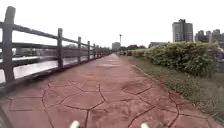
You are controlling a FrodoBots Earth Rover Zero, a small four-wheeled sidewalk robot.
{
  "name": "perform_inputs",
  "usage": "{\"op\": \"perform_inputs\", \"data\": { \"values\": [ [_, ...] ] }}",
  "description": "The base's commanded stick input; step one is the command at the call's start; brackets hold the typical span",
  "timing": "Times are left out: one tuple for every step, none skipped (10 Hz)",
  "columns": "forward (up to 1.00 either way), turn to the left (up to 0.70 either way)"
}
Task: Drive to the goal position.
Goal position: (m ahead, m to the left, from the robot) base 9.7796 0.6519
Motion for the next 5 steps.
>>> {"op": "perform_inputs", "data": {
  "values": [
    [0.7, 0.0],
    [0.7, 0.0],
    [0.7, 0.0],
    [0.7, 0.0],
    [0.7, 0.0]
  ]
}}
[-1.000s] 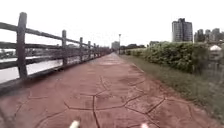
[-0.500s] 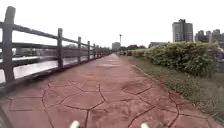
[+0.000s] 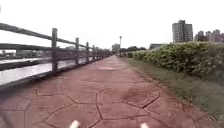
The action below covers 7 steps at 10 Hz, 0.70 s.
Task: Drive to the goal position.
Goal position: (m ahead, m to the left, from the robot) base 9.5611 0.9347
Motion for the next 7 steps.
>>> {"op": "perform_inputs", "data": {
  "values": [
    [0.7, 0.0],
    [0.7, 0.0],
    [0.7, 0.0],
    [0.7, 0.0],
    [0.7, 0.0],
    [0.7, 0.0],
    [0.7, 0.0]
  ]
}}
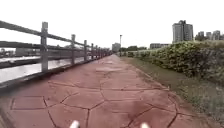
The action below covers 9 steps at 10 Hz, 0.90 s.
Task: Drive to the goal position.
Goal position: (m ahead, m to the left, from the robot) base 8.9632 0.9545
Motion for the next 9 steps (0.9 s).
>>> {"op": "perform_inputs", "data": {
  "values": [
    [0.7, 0.0],
    [0.7, 0.0],
    [0.7, 0.0],
    [0.7, 0.0],
    [0.7, 0.0],
    [0.7, 0.0],
    [0.7, 0.0],
    [0.7, 0.0],
    [0.7, 0.0]
  ]
}}
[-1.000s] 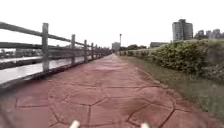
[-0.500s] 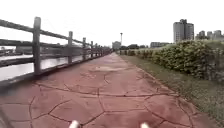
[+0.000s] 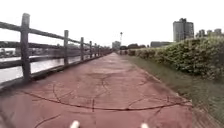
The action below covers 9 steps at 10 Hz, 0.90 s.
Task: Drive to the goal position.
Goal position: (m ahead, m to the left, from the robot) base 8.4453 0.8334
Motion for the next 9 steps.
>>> {"op": "perform_inputs", "data": {
  "values": [
    [0.7, 0.0],
    [0.7, 0.0],
    [0.7, 0.0],
    [0.7, 0.0],
    [0.7, 0.0],
    [0.7, 0.0],
    [0.7, 0.0],
    [0.7, 0.0],
    [0.7, 0.0]
  ]
}}
